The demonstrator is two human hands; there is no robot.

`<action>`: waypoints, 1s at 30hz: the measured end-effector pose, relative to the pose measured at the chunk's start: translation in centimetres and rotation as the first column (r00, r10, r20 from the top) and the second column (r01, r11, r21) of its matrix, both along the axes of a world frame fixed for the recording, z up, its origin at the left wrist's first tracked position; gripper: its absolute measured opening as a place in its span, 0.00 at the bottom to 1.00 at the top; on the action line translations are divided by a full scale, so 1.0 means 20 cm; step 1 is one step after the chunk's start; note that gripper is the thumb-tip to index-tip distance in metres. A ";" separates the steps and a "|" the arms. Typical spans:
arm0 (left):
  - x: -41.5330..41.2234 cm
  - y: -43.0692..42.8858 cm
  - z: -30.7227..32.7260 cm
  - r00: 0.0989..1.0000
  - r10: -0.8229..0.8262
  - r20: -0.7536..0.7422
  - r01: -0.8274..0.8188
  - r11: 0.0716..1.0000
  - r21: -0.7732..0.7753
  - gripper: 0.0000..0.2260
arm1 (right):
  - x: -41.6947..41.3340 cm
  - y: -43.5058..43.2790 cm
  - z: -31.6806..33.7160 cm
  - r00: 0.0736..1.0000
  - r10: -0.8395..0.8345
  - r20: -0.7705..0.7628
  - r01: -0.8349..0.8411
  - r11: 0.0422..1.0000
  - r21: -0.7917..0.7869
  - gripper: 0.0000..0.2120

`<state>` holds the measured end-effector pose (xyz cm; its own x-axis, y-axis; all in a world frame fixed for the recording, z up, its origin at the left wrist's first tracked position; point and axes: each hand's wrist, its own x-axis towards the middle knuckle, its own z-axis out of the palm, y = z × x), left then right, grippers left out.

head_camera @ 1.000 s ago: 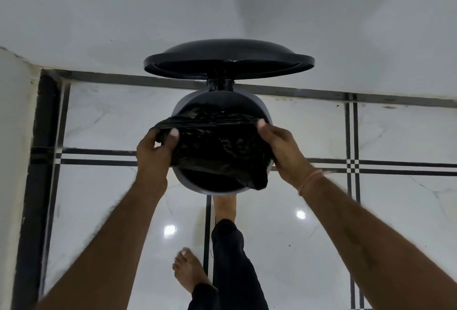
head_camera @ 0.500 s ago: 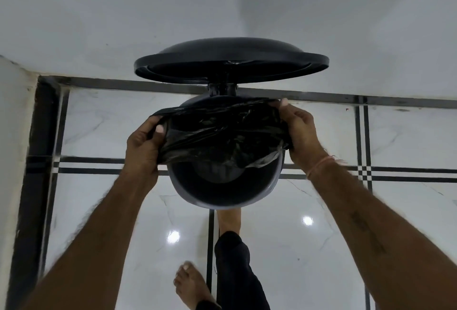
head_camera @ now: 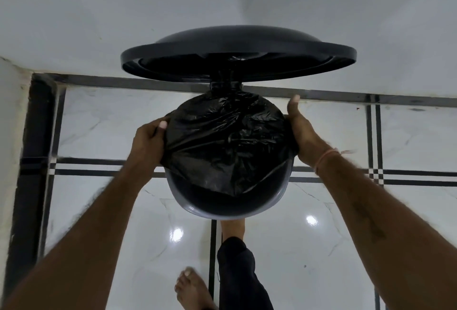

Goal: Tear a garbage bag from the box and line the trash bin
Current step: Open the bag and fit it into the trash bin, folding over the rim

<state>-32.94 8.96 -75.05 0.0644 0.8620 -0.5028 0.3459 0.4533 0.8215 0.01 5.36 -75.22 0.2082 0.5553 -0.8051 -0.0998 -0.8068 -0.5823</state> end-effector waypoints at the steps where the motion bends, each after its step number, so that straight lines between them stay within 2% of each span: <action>1: 0.01 -0.03 0.02 1.000 0.021 0.016 -0.021 1.000 0.002 0.16 | 0.01 -0.01 -0.01 0.998 -0.033 -0.045 0.033 0.999 0.005 0.52; 4: 0.00 -0.12 0.06 0.997 0.055 0.052 -0.060 0.994 0.096 0.15 | 0.05 -0.07 -0.02 0.980 -0.117 -0.158 0.117 0.993 -0.007 0.49; 7: 0.01 -0.18 0.09 0.992 0.104 0.074 -0.113 0.986 0.122 0.15 | 0.08 -0.13 0.01 0.970 -0.094 -0.224 0.094 0.996 -0.007 0.42; 10: -0.01 -0.18 0.06 0.982 0.187 -0.004 -0.187 0.982 0.042 0.13 | 0.09 -0.18 0.04 0.989 -0.024 -0.143 0.019 0.999 -0.032 0.37; 13: -0.05 -0.18 0.03 0.985 0.121 -0.123 -0.120 0.993 0.020 0.14 | 0.10 -0.21 0.09 0.999 -0.034 -0.040 0.035 0.999 0.034 0.30; 16: -0.04 -0.25 0.04 0.985 0.172 -0.024 -0.172 0.985 -0.002 0.09 | 0.09 -0.26 0.13 0.997 -0.066 -0.046 0.070 0.992 0.100 0.22; 22: -0.02 -0.40 0.03 0.913 0.408 -0.007 -0.404 0.899 -0.167 0.09 | 0.03 -0.35 0.19 0.985 -0.173 -0.028 0.175 0.979 0.107 0.08; 24: 0.02 -0.41 0.07 0.886 0.464 0.025 -0.449 0.868 -0.213 0.10 | 0.01 -0.36 0.20 0.985 -0.171 -0.004 0.171 0.979 0.113 0.06; 27: 0.08 -0.38 0.10 0.840 0.543 0.014 -0.524 0.816 -0.245 0.21 | -0.01 -0.38 0.20 0.985 -0.173 -0.013 0.173 0.971 0.162 0.07; 28: 0.08 -0.37 0.09 0.833 0.553 0.000 -0.538 0.810 -0.234 0.21 | -0.01 -0.39 0.20 0.983 -0.181 -0.010 0.180 0.968 0.177 0.07; 30: 0.08 -0.35 0.08 0.820 0.572 -0.014 -0.564 0.803 -0.193 0.14 | -0.01 -0.41 0.18 0.976 -0.218 0.003 0.213 0.956 0.202 0.08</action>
